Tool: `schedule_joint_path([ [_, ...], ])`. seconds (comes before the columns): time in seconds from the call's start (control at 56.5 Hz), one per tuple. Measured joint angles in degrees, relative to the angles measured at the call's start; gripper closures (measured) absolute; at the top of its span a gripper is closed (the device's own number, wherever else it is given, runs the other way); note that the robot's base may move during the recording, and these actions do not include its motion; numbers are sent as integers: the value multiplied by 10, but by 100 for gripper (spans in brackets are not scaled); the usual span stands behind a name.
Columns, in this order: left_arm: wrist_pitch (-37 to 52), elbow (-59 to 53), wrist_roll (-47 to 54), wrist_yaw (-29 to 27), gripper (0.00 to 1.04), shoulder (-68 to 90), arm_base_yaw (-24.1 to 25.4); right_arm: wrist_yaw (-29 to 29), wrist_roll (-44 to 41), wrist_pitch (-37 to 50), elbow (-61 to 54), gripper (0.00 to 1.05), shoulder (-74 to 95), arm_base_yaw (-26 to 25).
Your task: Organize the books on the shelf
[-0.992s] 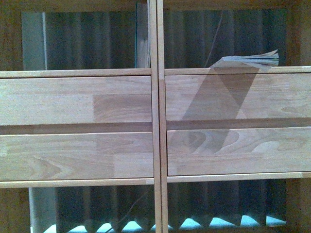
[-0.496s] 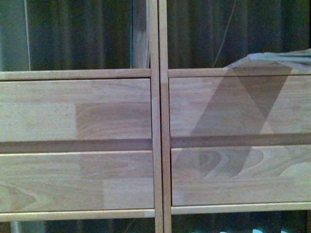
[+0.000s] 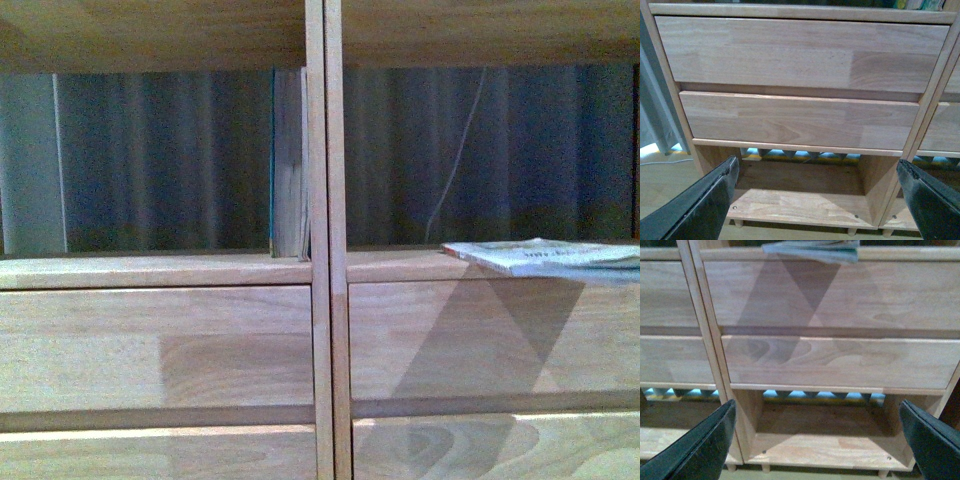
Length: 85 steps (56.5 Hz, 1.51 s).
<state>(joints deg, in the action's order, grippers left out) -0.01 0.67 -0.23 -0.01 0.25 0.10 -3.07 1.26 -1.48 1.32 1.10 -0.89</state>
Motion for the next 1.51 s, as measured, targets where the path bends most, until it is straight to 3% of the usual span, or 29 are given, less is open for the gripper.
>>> schedule_joint_path([
  [0.035,0,0,0,0,7,0,0,-96,41,-51,27,7,41,-32],
  [0.089,0,0,0,0,7,0,0,-178,99,-39,60,7,119,-54],
  [0.195,0,0,0,0,7,0,0,-215,181,45,122,7,237,-46],
  [0.354,0,0,0,0,7,0,0,-183,293,201,238,7,435,19],
  [0.496,0,0,0,0,7,0,0,-120,462,309,341,7,621,26],
  [0.585,0,0,0,0,7,0,0,-94,552,329,377,7,702,32],
  [0.779,0,0,0,0,7,0,0,-49,653,354,429,7,794,50],
  [1.346,0,0,0,0,7,0,0,43,712,377,540,7,922,41],
  [1.506,0,0,0,0,7,0,0,55,712,363,556,28,932,30],
])
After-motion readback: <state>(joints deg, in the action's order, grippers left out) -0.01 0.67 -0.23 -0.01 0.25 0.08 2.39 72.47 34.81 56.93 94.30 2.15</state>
